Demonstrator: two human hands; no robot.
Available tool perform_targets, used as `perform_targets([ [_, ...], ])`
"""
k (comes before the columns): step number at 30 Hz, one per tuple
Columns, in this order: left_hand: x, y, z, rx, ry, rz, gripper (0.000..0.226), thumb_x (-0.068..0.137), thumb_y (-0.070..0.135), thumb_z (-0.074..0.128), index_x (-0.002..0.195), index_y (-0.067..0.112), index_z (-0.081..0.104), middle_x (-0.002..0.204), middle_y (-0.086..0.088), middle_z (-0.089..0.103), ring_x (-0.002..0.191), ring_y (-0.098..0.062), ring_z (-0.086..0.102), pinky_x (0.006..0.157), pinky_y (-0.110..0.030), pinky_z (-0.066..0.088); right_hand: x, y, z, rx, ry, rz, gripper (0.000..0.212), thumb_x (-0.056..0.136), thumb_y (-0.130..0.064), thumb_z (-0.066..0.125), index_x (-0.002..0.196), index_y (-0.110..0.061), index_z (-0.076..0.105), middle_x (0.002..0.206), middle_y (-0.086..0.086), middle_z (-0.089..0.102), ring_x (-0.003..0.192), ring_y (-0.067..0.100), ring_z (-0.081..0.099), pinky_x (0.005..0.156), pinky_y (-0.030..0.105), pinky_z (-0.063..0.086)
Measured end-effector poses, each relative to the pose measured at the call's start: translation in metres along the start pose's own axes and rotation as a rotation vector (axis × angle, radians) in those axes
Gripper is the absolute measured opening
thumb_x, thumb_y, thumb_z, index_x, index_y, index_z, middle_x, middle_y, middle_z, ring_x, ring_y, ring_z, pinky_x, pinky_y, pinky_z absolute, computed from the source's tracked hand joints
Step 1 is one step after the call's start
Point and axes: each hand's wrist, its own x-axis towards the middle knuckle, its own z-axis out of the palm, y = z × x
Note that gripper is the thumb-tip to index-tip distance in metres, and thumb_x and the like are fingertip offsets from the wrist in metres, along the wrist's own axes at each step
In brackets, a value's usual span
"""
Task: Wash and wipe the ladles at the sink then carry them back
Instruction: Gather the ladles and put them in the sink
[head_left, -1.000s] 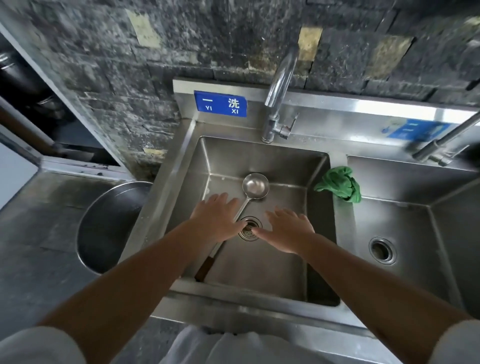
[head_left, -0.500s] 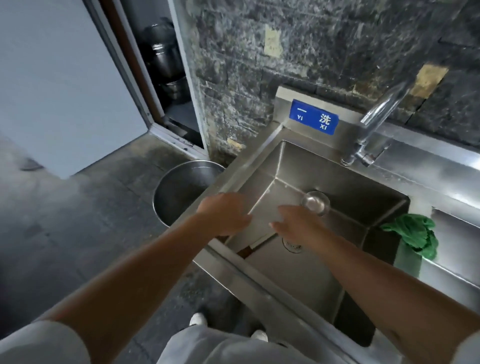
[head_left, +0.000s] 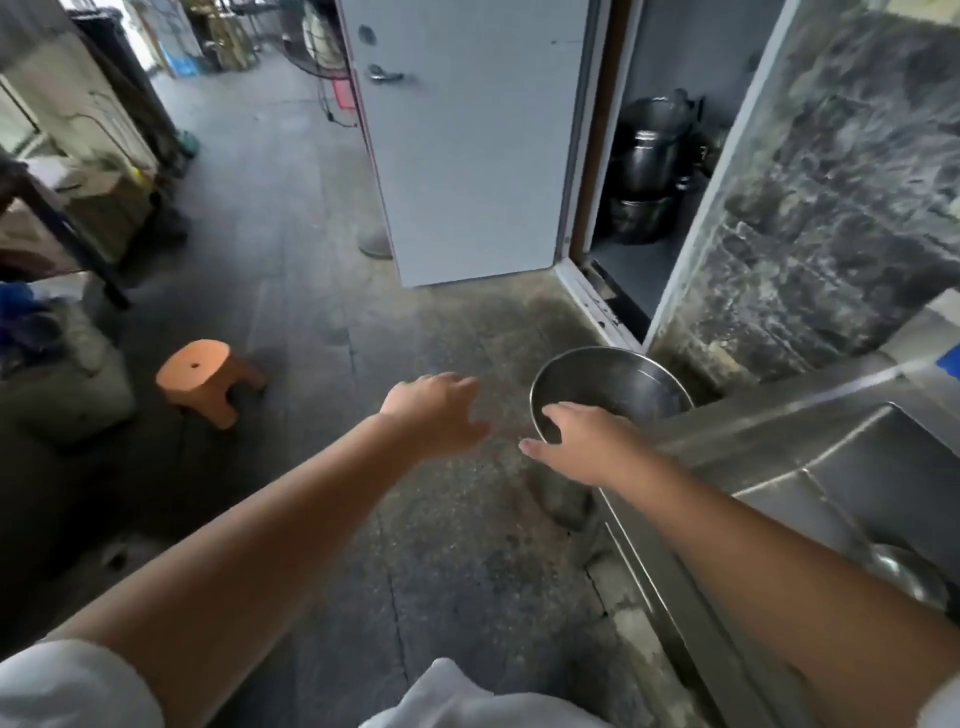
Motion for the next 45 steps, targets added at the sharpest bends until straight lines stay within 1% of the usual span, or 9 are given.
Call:
perform_targets([
  [4,-0.056,-0.095,0.009,-0.087,-0.040,-0.167,0.063,0.086,0.061,0.049,0.141,0.034,0.041,0.142,0.006,0.050,0.129,-0.022,0.051,0.099,-0.041,0.047,0.019,-0.107,0.008,-0.072,-0.047,-0.160,0.077,0.088,-0.075,0.036,0.149,-0.029,0.036,0.157,-0.007,0.036,0.140,0.020,0.039,0.109,0.042,0.038],
  [11,-0.177,-0.241,0.029,-0.215,0.004,-0.462,0.058,0.084,0.064,0.046,0.128,0.028,0.050,0.131,0.002,0.055,0.123,-0.024,0.054,0.094,-0.042,0.048,0.037,-0.286,0.043,-0.198,-0.090,-0.449,0.077,0.088,-0.077,0.029,0.150,-0.031,0.035,0.158,-0.009,0.033,0.141,0.020,0.038,0.110,0.043,0.037],
  [17,-0.294,-0.330,0.048,-0.281,0.016,-0.746,0.063,0.090,0.061,0.046,0.142,0.025,0.043,0.139,0.003,0.051,0.125,-0.024,0.053,0.095,-0.044,0.050,0.030,-0.434,0.082,-0.309,-0.174,-0.723,0.076,0.089,-0.076,0.028,0.150,-0.031,0.035,0.158,-0.008,0.033,0.140,0.021,0.039,0.107,0.047,0.039],
  [23,-0.385,-0.383,0.077,-0.363,0.034,-1.031,0.060,0.091,0.060,0.043,0.143,0.028,0.041,0.140,0.005,0.050,0.124,-0.022,0.053,0.093,-0.043,0.049,0.019,-0.559,0.127,-0.402,-0.235,-0.965,0.073,0.091,-0.072,0.031,0.151,-0.030,0.035,0.158,-0.007,0.033,0.140,0.022,0.040,0.108,0.046,0.039],
  [29,-0.466,-0.438,0.092,-0.468,0.053,-1.285,0.061,0.095,0.053,0.044,0.150,0.029,0.033,0.149,0.006,0.042,0.133,-0.020,0.046,0.098,-0.041,0.047,0.006,-0.687,0.181,-0.469,-0.323,-1.220,0.070,0.093,-0.068,0.036,0.150,-0.029,0.036,0.156,-0.007,0.037,0.138,0.021,0.043,0.106,0.043,0.040],
  [31,-0.482,-0.453,0.092,-0.482,0.069,-1.339,0.061,0.095,0.052,0.045,0.150,0.029,0.032,0.151,0.006,0.041,0.136,-0.020,0.043,0.101,-0.041,0.045,0.002,-0.716,0.190,-0.475,-0.343,-1.260,0.067,0.094,-0.065,0.038,0.149,-0.027,0.038,0.152,-0.005,0.043,0.134,0.021,0.046,0.104,0.042,0.042],
  [36,-0.532,-0.490,0.094,-0.538,0.151,-1.592,0.062,0.095,0.052,0.046,0.151,0.028,0.032,0.150,0.004,0.042,0.136,-0.021,0.043,0.103,-0.041,0.045,-0.015,-0.812,0.214,-0.533,-0.397,-1.503,0.059,0.095,-0.060,0.042,0.141,-0.024,0.048,0.141,-0.004,0.054,0.126,0.021,0.053,0.099,0.042,0.047],
  [40,-0.562,-0.506,0.100,-0.602,0.198,-1.750,0.063,0.095,0.052,0.047,0.151,0.028,0.032,0.151,0.002,0.042,0.135,-0.021,0.044,0.104,-0.042,0.044,-0.035,-0.877,0.231,-0.608,-0.413,-1.653,0.060,0.095,-0.060,0.042,0.143,-0.025,0.045,0.143,-0.003,0.053,0.127,0.022,0.053,0.097,0.041,0.049],
  [45,-0.598,-0.517,0.114,-0.673,0.210,-1.873,0.063,0.094,0.052,0.048,0.150,0.028,0.033,0.151,0.002,0.043,0.134,-0.021,0.045,0.104,-0.043,0.045,-0.070,-0.926,0.252,-0.704,-0.405,-1.791,0.057,0.094,-0.059,0.043,0.141,-0.026,0.047,0.138,-0.001,0.056,0.121,0.024,0.056,0.087,0.041,0.050],
])
